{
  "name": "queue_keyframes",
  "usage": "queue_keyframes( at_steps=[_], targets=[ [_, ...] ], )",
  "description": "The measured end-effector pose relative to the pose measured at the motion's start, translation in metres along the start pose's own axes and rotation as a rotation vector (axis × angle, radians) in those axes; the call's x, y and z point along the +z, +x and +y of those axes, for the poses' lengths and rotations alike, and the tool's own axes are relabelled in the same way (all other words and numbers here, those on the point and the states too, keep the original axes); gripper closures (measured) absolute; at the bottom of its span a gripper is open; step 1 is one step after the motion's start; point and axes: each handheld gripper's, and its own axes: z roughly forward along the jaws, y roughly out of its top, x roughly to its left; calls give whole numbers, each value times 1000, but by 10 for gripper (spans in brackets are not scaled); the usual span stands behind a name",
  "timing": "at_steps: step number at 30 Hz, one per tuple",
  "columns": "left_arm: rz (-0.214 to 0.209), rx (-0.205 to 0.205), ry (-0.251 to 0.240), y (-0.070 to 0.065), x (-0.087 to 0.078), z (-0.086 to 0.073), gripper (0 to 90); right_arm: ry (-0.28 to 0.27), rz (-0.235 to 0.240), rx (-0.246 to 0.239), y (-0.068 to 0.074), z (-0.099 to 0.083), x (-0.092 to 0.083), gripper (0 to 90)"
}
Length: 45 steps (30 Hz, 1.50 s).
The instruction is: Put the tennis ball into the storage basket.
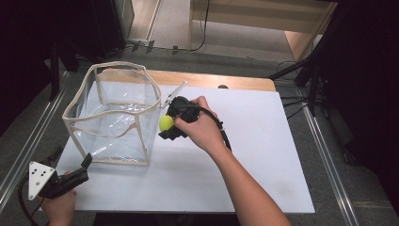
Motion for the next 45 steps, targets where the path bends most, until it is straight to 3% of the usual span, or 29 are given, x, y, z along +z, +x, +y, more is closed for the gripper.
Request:
queue_keyframes(
  at_steps=[31,45],
  targets=[
    [-4,-14,-1,1,0,0,68,-24,-6,-21,-7,34,-35,235],
    [-4,-17,-4,1,0,0,68,-24,-5,-31,-10,49,-43,235]
  ],
)
